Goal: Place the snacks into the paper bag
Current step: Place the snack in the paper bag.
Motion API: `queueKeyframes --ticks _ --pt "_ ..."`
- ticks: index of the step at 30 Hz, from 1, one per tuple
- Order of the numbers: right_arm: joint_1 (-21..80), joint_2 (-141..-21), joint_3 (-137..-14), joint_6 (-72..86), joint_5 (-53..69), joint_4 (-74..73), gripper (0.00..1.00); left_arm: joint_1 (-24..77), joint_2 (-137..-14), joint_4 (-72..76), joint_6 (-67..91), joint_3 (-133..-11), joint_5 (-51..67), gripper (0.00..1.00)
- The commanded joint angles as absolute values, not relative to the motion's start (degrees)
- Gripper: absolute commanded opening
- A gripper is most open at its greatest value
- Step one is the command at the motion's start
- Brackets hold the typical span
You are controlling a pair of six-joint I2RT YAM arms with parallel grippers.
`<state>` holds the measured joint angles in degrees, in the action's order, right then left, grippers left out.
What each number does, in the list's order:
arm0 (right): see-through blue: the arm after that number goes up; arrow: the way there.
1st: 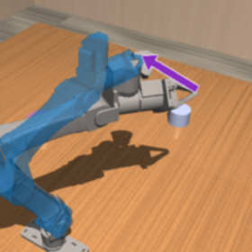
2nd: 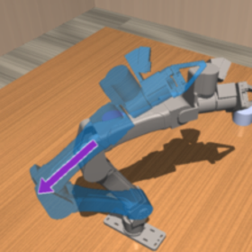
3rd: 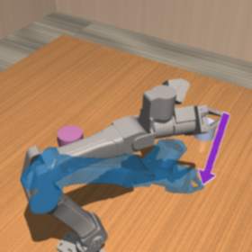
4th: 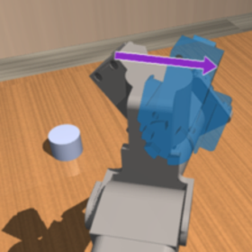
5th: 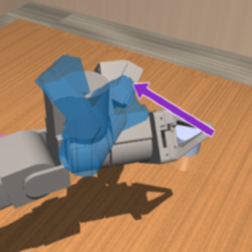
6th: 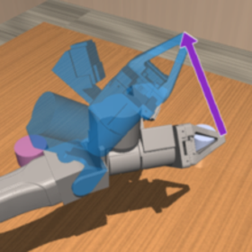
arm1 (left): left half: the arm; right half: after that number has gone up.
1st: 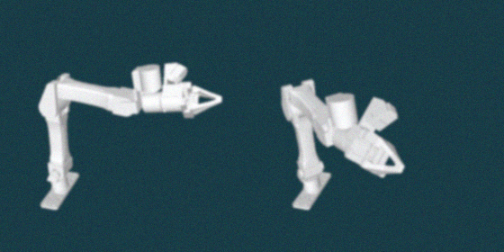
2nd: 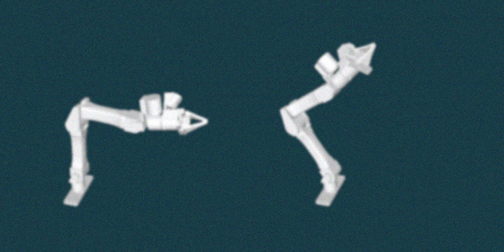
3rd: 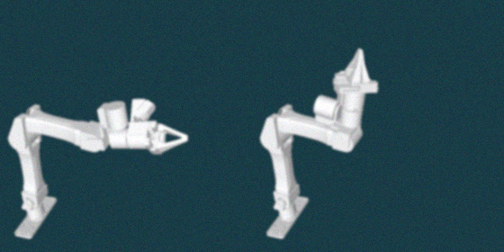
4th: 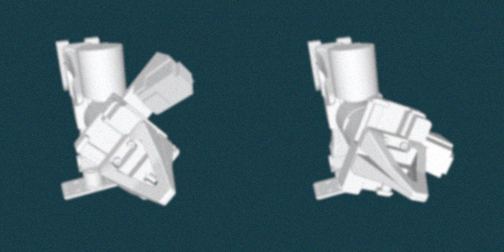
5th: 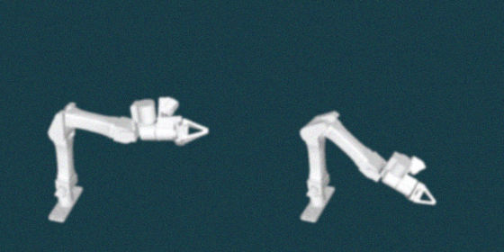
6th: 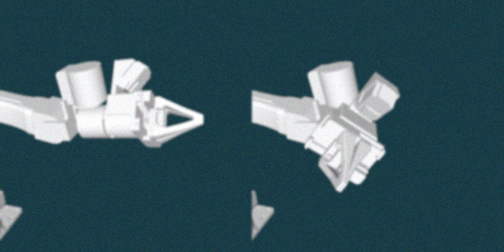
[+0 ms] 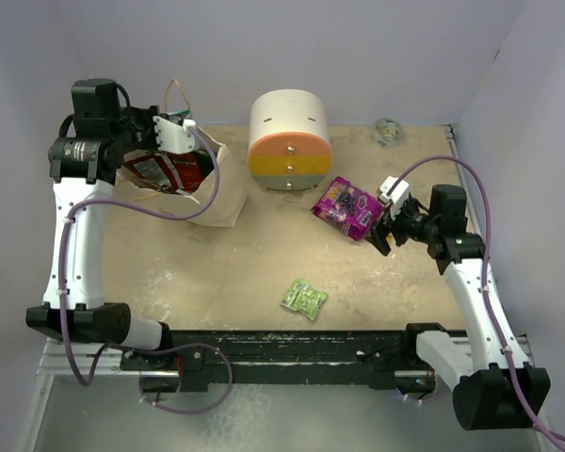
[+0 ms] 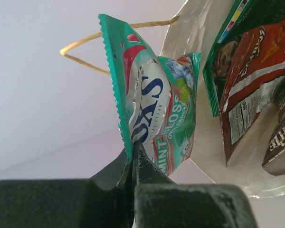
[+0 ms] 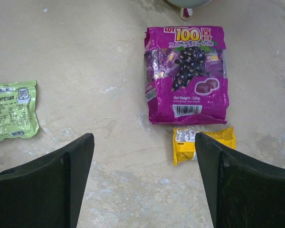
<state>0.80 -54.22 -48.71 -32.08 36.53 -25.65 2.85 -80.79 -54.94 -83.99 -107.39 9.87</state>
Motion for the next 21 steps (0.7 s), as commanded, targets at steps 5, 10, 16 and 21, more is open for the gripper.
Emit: queueKeyframes --ticks 5,10,16,21 --pt "0.6 -53.8 -48.4 -31.7 36.2 -23.9 0.89 -1.1 -82.6 -51.2 -93.2 -108.1 22.0 0.0" --pt "0.6 -53.9 -48.3 -31.7 36.2 -23.7 0.89 -2.2 -83.9 -51.8 -94.0 -106.3 24.4 0.0" --pt "0.5 -53.9 -48.4 -31.7 36.0 -23.7 0.89 -2.9 -85.0 -51.2 -94.0 -102.8 26.3 0.0" --pt "0.4 -54.0 -48.3 -31.7 36.1 -23.7 0.9 -3.3 -85.0 -49.5 -92.6 -99.1 27.1 0.11"
